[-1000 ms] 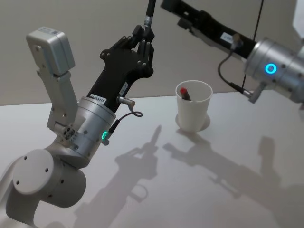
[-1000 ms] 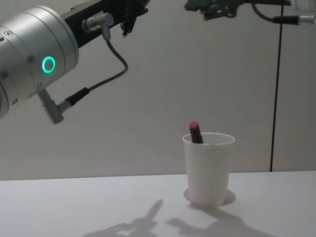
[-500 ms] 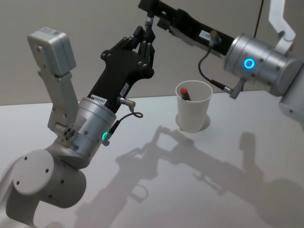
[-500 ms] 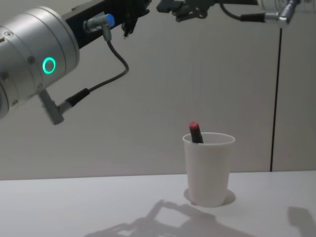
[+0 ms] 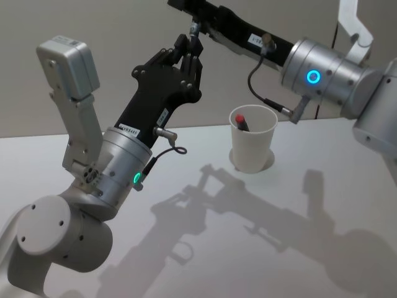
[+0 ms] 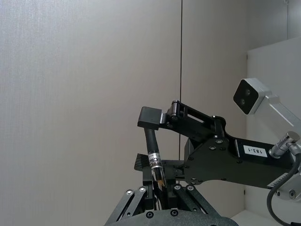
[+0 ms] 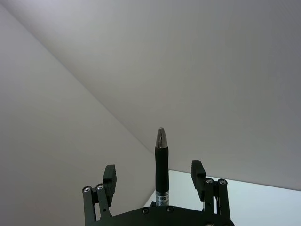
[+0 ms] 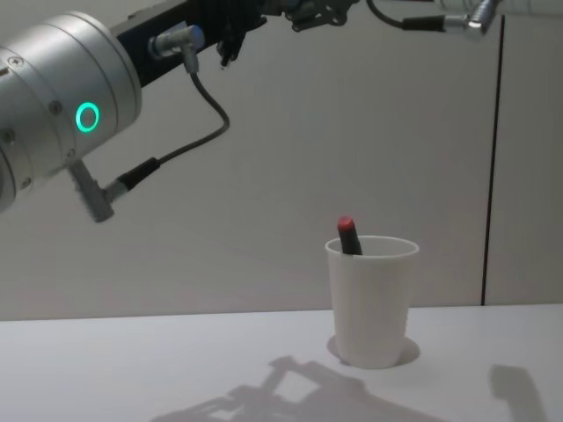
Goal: Place the pen into the pen holder.
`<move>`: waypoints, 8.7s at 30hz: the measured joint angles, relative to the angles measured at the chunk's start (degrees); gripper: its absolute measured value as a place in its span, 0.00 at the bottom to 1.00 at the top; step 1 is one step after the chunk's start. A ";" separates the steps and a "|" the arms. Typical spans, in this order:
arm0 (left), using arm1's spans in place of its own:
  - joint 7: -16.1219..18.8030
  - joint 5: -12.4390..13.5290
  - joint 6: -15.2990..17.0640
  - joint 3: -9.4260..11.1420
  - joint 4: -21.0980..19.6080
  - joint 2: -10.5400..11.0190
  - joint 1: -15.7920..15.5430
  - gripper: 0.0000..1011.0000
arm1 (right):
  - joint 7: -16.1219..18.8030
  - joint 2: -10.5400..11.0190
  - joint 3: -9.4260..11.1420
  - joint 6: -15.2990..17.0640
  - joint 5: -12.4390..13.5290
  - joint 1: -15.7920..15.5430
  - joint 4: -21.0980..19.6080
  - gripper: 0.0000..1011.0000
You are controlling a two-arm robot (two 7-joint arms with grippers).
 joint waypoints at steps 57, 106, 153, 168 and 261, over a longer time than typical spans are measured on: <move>0.01 0.00 -0.07 0.00 0.00 0.00 0.00 0.15 | 0.58 -0.39 -0.72 -0.25 0.01 1.05 0.96 0.14; 0.07 0.30 -0.02 -0.34 -0.21 0.36 -0.25 0.99 | -2.67 14.12 8.38 -7.02 -3.96 -2.00 -7.79 0.14; 3.51 5.93 1.72 -11.45 -2.96 11.57 -8.51 0.99 | 13.42 8.43 -2.61 -30.21 -52.80 2.63 13.48 0.14; 3.59 6.08 1.77 -11.80 -2.97 11.94 -8.82 0.99 | 17.55 1.67 -6.74 -39.32 -57.71 8.19 30.62 0.14; 9.18 10.40 3.56 4.83 8.60 11.27 -6.19 0.99 | -0.74 18.59 3.65 -33.59 -52.83 -22.75 -2.69 0.99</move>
